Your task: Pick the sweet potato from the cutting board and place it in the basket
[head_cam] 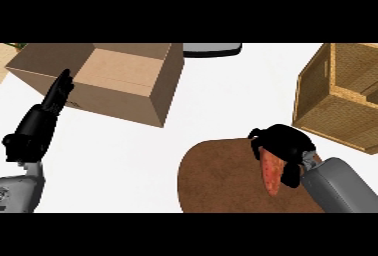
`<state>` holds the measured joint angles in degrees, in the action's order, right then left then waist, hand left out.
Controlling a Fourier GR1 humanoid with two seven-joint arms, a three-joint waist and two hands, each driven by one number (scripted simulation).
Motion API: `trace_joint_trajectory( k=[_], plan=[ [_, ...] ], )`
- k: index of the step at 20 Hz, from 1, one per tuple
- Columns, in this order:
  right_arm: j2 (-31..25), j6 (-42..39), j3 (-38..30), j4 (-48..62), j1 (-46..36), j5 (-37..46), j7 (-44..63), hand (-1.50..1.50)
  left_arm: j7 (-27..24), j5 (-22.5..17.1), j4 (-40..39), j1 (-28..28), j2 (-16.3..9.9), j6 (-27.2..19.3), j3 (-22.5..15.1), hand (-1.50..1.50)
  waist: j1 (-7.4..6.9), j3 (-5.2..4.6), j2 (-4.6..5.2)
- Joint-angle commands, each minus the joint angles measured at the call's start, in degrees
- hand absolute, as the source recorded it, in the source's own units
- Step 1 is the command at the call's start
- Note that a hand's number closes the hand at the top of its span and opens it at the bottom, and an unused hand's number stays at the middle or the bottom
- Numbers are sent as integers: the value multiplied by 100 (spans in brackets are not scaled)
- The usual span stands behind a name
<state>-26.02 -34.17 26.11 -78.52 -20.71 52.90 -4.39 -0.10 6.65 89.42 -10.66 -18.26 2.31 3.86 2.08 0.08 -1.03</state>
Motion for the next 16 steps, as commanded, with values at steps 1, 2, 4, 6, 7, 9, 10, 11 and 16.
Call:
trace_joint_trajectory(
  k=[1, 2, 4, 6, 7, 9, 10, 11, 16],
  plan=[
    [-1264, 552, -1539, 664, 327, -105, 278, 150, 32, -52, -36, 197, -91, -117, 275, 0, 507, 38, 71],
    [-1411, 675, -1860, 878, 360, -160, 378, 150, 56, -26, 29, 212, -59, -150, 246, 0, 623, 68, 81],
    [-1839, 1039, -2533, 1254, 446, -359, 244, 150, 13, -44, 148, 391, -35, -185, 293, 0, 607, 68, 118],
    [-2246, 1475, -3133, 1662, 536, -509, 36, 150, -22, -151, 341, 546, -88, -64, 326, 0, 442, 73, 108],
    [-2398, 1726, -3360, 1911, 587, -545, -108, 150, -11, -144, 338, 479, -84, -79, 327, 0, 379, 73, 151],
    [-2606, 2301, -3843, 2284, 738, -701, -457, 150, -59, -160, 323, 453, -75, -24, 283, 0, 363, 73, 163],
    [-2639, 2531, -4152, 2474, 648, -884, -610, 150, -33, -207, 328, 375, -53, -21, 294, 0, 265, 68, 162],
    [-2849, 2593, -4461, 2634, 619, -1091, -873, 150, -94, -147, 320, 440, -59, -1, 236, 0, 229, 57, 144],
    [-2751, 2654, -5833, 3162, 43, -2558, -1781, 150, -118, -171, 239, 464, -12, 68, 171, 0, 82, 49, 102]
  ],
)
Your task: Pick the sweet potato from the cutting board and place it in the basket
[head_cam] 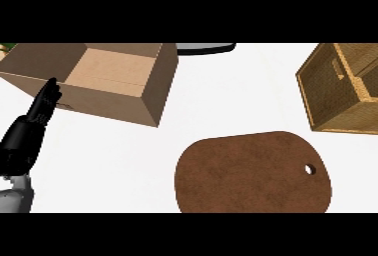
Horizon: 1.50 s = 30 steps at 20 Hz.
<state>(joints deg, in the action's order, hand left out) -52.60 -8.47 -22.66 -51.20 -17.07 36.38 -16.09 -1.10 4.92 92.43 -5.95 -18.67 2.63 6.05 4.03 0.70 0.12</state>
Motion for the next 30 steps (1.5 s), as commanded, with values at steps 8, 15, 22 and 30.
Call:
trace_joint_trajectory(
  k=[8, 15, 22, 30],
  plan=[
    [-1428, -1384, -1903, 1558, -850, -1940, -1989, 150, 58, 19, -250, -455, -36, 236, -156, 0, -390, -56, 16],
    [-2061, -2642, -1295, 1833, -2187, -1999, -1254, 150, 139, 101, -291, -586, 144, 230, -293, 0, -539, -70, 18],
    [-1461, -2715, -460, 1343, -3307, -1875, -103, 150, 156, 337, -243, -611, 339, 90, -449, 0, -568, -76, 18],
    [-774, -2982, 165, 933, -3808, -1801, 1075, 150, 246, -55, -447, -889, 19, 424, 68, 0, -482, -77, 1]
  ],
)
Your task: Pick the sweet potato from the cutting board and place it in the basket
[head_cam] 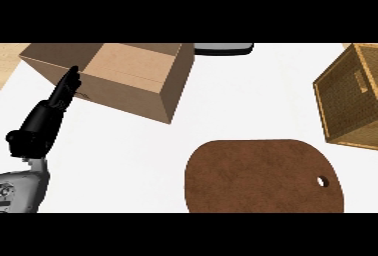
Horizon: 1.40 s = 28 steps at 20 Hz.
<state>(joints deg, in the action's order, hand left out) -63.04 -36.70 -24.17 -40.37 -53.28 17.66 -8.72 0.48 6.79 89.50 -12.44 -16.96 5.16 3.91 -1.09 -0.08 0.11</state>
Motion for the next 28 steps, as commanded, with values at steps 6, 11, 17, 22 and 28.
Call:
trace_joint_trajectory(
  k=[6, 11, 17, 22, 28],
  plan=[
    [648, -256, 714, -146, -321, 280, 912, 150, 154, -4, 35, -133, 19, 57, 67, 0, 14, 6, 5],
    [353, -121, 1227, -609, 120, 928, 709, 150, 214, 61, 112, -157, 46, 32, 49, 0, 61, 9, 1],
    [131, 165, 1671, -585, 306, 1591, 78, 150, 15, 113, -41, -13, 73, 16, 115, 0, 55, 8, 2],
    [432, -296, 1672, -100, -132, 1561, 100, -150, 99, 55, 93, 68, 4, 159, 181, 0, -13, 7, 10],
    [692, -455, 1230, -360, 253, 1135, 172, -150, 98, 83, 328, 206, 72, 126, 198, 0, 94, 7, -30]
  ],
)
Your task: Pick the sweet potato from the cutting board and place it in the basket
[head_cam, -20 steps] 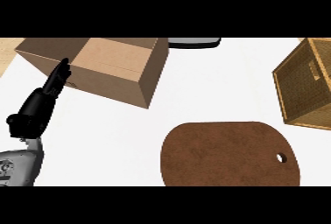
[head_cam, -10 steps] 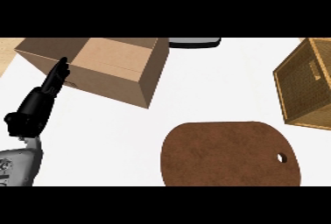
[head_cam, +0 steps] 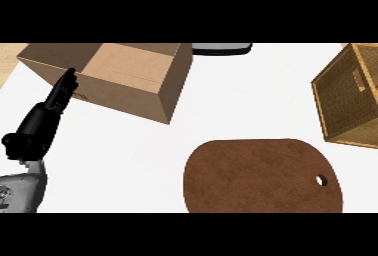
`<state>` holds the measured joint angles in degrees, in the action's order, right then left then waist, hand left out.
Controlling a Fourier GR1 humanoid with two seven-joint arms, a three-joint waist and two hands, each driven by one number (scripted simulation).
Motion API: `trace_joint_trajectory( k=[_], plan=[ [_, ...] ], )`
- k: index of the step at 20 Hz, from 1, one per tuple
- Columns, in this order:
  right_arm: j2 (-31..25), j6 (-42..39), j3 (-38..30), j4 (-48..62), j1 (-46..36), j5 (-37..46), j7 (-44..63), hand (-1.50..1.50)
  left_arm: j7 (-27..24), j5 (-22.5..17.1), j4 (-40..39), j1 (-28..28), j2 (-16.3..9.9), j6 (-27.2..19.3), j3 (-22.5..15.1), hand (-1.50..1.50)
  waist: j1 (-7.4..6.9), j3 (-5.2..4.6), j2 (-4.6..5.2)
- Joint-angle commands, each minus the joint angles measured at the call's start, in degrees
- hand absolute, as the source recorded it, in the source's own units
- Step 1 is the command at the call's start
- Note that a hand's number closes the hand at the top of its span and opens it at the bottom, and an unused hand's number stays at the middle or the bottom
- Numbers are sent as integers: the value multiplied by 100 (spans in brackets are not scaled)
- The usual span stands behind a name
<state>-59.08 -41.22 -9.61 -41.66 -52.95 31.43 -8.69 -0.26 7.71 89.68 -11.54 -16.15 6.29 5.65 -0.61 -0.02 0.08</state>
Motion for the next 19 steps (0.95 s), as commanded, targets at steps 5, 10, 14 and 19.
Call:
trace_joint_trajectory(
  k=[5, 10, 14, 19],
  plan=[
    [310, 269, -1294, 748, -594, -978, 679, -150, -23, 18, -211, -110, -23, 35, 58, 0, 19, -2, 13],
    [157, 1426, -2191, 1253, -904, -1384, 1390, -150, -79, 48, -155, -35, -84, 99, 44, 0, -35, 2, 28],
    [-327, 1837, -2608, 1707, -616, -1516, 1241, -150, 84, 40, -72, -120, 13, 16, 38, 0, -34, 12, 43],
    [-1062, 1894, -3081, 2333, -199, -1725, 805, -150, -67, 108, 92, 91, 85, 2, -55, 0, -67, 22, 66]
  ],
)
